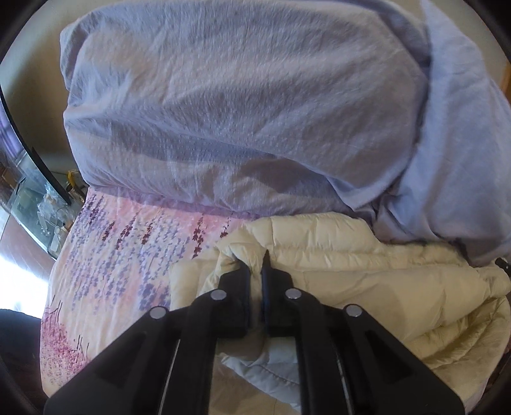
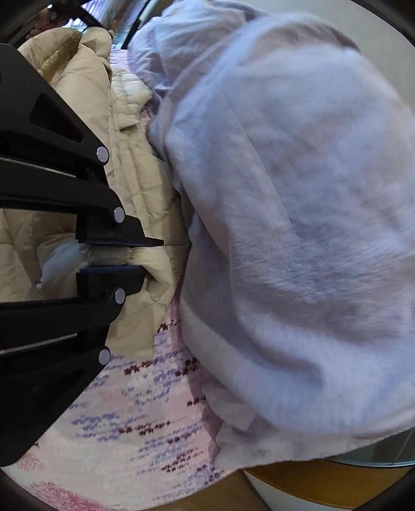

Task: Fold large clothes
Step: 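Lower the hem onto the jacket and open both grippers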

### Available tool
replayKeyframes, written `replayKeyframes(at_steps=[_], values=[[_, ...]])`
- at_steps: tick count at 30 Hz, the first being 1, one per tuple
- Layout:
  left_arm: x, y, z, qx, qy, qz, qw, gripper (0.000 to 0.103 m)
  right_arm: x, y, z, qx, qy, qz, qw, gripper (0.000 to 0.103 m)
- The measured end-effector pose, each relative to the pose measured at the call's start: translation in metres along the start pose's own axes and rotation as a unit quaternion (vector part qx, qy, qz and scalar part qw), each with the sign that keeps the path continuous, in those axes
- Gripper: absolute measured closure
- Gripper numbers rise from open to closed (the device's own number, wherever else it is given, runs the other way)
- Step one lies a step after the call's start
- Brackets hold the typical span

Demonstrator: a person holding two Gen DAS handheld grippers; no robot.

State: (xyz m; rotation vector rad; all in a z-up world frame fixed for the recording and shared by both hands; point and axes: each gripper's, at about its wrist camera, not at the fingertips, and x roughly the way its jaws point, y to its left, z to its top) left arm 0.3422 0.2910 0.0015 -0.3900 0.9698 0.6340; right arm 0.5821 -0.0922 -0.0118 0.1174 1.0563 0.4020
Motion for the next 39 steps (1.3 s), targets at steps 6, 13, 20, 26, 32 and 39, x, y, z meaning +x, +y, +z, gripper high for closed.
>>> replayKeyframes(at_steps=[6,13,20,26,32,39], values=[[0.011,-0.007,0.011,0.001,0.001,0.029,0.9996,0.072,0.01,-0.001,0.008,0.001,0.003,0.007,1.0,0.079],[-0.018,-0.014,0.014,0.022,-0.036,0.043,0.9982,0.048,-0.05,-0.004,0.008,-0.031,-0.102,0.003,0.994,0.037],[-0.045,-0.017,-0.011,0.035,-0.055,0.026,0.9976,0.042,-0.076,0.005,-0.032,-0.095,-0.101,0.009,0.99,0.037],[-0.016,-0.026,-0.047,0.047,-0.008,0.024,0.9986,0.042,-0.032,0.006,-0.07,-0.107,-0.031,-0.004,0.994,0.037],[0.015,-0.031,-0.066,0.04,0.017,0.031,0.9986,0.042,0.005,0.013,-0.077,-0.117,-0.003,-0.031,0.993,0.037],[0.048,-0.033,-0.073,0.028,0.017,0.059,0.9977,0.041,0.042,0.023,-0.077,-0.141,-0.006,-0.078,0.987,0.037]])
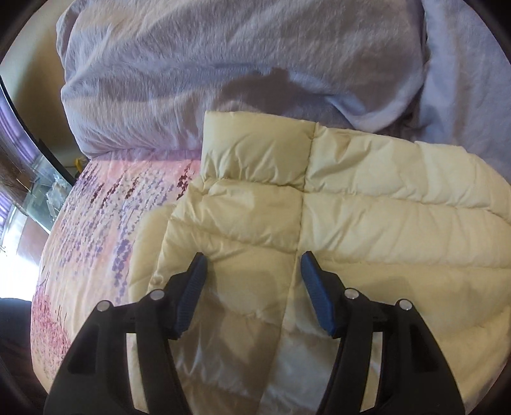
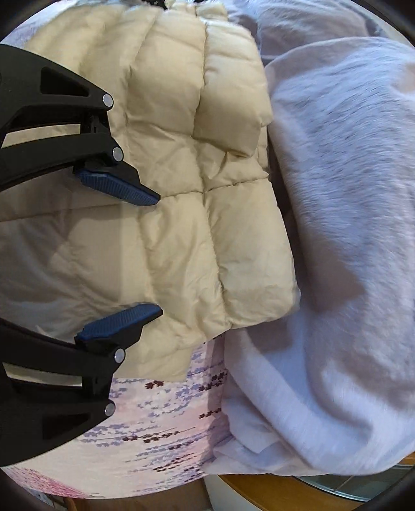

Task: Fold large clothes

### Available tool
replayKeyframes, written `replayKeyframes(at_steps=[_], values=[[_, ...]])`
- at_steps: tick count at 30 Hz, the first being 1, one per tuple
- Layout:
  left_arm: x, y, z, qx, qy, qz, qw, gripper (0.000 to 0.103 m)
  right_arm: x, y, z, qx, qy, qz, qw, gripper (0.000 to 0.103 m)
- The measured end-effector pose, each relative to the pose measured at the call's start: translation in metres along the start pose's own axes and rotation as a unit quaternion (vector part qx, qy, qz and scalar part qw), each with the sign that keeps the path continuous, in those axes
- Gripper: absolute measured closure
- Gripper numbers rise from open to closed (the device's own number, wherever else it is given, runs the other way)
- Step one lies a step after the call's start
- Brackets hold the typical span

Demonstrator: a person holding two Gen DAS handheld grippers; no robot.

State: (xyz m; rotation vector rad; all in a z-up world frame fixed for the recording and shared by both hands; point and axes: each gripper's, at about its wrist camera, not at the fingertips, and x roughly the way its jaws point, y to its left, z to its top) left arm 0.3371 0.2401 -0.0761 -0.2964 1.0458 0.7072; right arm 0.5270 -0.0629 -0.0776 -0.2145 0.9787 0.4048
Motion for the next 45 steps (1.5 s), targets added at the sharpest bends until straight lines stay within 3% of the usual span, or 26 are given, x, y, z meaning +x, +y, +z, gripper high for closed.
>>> replayKeyframes(at_steps=[8,25,33,38,45], values=[[0.024,-0.006,0.011,-0.001,-0.013,0.019,0.9997,0.039,0.021,0.003,0.002,-0.004,-0.017,-0.026,1.0,0.035],[0.043,0.002,0.015,-0.021,-0.015,0.0,0.9997,0.035,0.045,0.018,-0.01,-0.008,-0.021,-0.035,0.999,0.031],[0.011,0.032,0.016,-0.041,-0.004,-0.045,0.9981,0.036,0.003,-0.003,0.016,0.008,0.004,-0.025,1.0,0.03],[-0.02,0.061,0.002,-0.044,-0.011,-0.054,0.9975,0.036,-0.039,-0.03,0.001,0.048,0.01,-0.017,0.999,0.018],[-0.033,0.084,-0.039,-0.028,0.019,-0.052,0.9981,0.036,-0.05,-0.072,-0.048,0.126,0.075,0.017,0.989,0.018]])
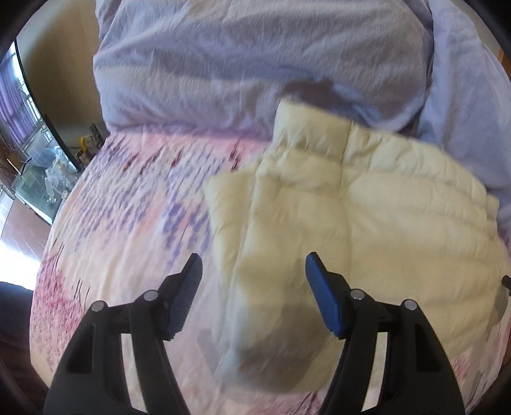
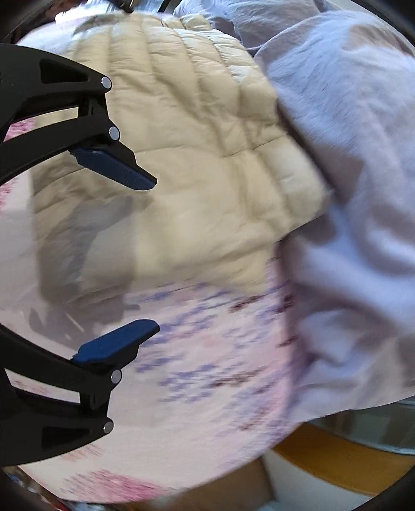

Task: Fold large clothes

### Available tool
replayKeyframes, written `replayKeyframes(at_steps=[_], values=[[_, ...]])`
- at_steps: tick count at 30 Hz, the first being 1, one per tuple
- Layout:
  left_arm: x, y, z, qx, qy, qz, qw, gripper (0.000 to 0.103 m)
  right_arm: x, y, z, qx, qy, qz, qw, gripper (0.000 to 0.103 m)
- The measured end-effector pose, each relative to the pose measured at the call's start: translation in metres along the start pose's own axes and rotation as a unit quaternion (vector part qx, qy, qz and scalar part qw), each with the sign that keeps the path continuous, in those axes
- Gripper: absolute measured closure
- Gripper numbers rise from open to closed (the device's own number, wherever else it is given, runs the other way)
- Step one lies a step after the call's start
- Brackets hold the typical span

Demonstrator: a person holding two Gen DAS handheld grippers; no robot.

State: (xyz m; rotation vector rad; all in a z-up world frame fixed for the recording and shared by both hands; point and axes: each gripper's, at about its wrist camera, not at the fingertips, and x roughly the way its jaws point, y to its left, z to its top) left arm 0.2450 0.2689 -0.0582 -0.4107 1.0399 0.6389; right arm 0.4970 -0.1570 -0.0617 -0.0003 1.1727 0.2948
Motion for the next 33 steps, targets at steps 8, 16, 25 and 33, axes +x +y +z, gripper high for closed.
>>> replayKeyframes(at_steps=[8,16,25,33], values=[[0.008,0.008,-0.021,-0.021,0.035,-0.023,0.9989,0.035,0.019,0.002,-0.024,0.005,0.035,0.011,0.999,0.018],[0.015,-0.004,-0.025,-0.037,0.057,-0.062,0.9958,0.036,0.037,0.002,-0.027,0.025,0.063,0.039,0.997,0.026],[0.025,0.004,-0.026,-0.068,0.074,-0.088,0.9911,0.036,0.058,-0.015,-0.041,0.068,0.069,0.06,0.993,0.031],[0.023,0.003,-0.03,-0.071,0.065,-0.095,0.9908,0.055,0.056,-0.024,-0.047,0.093,0.065,0.078,0.99,0.057]])
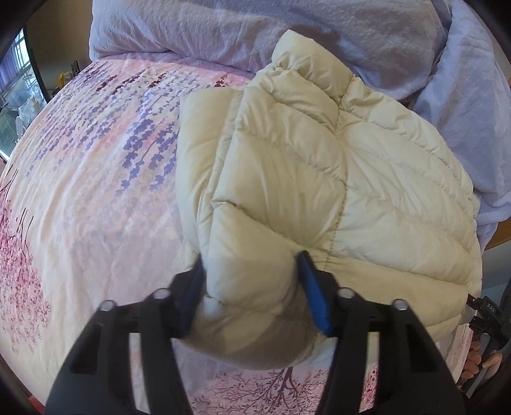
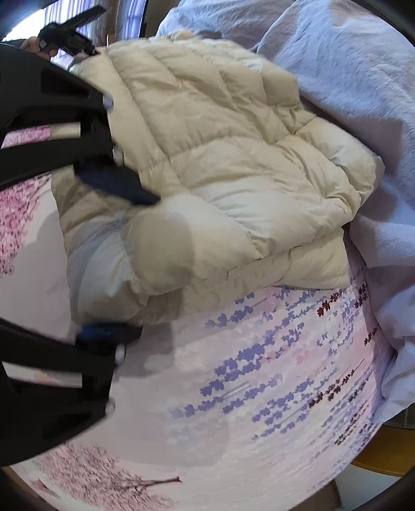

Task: Fold large clothes

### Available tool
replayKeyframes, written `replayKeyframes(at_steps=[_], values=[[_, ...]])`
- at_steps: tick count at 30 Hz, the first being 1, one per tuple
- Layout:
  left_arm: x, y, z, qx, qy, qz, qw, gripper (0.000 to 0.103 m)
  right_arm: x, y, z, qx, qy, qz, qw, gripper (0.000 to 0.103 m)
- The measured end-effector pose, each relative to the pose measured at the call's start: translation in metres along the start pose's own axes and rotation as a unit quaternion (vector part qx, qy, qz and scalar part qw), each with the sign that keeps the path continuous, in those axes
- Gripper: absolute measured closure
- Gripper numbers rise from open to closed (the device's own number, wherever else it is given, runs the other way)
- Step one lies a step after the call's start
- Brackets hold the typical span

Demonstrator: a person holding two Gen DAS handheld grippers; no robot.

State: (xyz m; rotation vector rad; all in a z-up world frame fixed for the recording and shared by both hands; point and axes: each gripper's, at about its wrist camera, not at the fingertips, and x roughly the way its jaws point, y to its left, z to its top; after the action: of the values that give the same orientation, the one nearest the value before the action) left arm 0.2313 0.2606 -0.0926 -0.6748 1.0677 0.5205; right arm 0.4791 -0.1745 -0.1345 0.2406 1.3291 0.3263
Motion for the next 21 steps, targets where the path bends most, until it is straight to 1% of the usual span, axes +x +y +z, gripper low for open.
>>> replayKeyframes(at_steps=[1,2,3,4,5,8,11,15,21], values=[[-0.002,-0.001,-0.001,0.0,-0.004,-0.003,1.0,0.064,-0.004,0.0,-0.002,0.006,0.0,0.009,1.0,0.065],[-0.004,-0.002,-0.002,0.0,-0.007,-0.004,1.0,0.073,-0.008,0.002,-0.005,0.01,-0.003,0.012,1.0,0.068],[-0.006,-0.003,-0.003,0.0,-0.01,-0.006,0.9999,0.077,-0.01,0.003,-0.007,0.008,-0.008,0.011,1.0,0.074],[-0.009,-0.004,-0.003,-0.001,-0.013,-0.007,0.9999,0.083,-0.013,0.007,-0.009,0.005,-0.01,0.01,1.0,0.077],[-0.012,-0.004,-0.003,0.0,-0.015,-0.008,0.9998,0.087,-0.015,0.008,-0.011,0.002,-0.012,0.01,1.0,0.08],[-0.021,-0.005,-0.005,0.006,-0.025,-0.01,0.9996,0.091,-0.023,0.01,-0.017,-0.001,-0.017,0.013,1.0,0.083],[-0.033,0.002,-0.009,0.011,-0.033,-0.01,0.9994,0.092,-0.032,0.012,-0.025,-0.011,-0.019,0.019,1.0,0.084],[-0.048,0.017,-0.017,0.016,-0.04,-0.008,0.999,0.092,-0.046,0.011,-0.05,-0.033,-0.014,0.031,0.999,0.084],[-0.072,0.046,-0.039,0.018,-0.043,-0.001,0.9989,0.092,-0.054,0.016,-0.092,-0.058,0.002,0.046,0.997,0.084]])
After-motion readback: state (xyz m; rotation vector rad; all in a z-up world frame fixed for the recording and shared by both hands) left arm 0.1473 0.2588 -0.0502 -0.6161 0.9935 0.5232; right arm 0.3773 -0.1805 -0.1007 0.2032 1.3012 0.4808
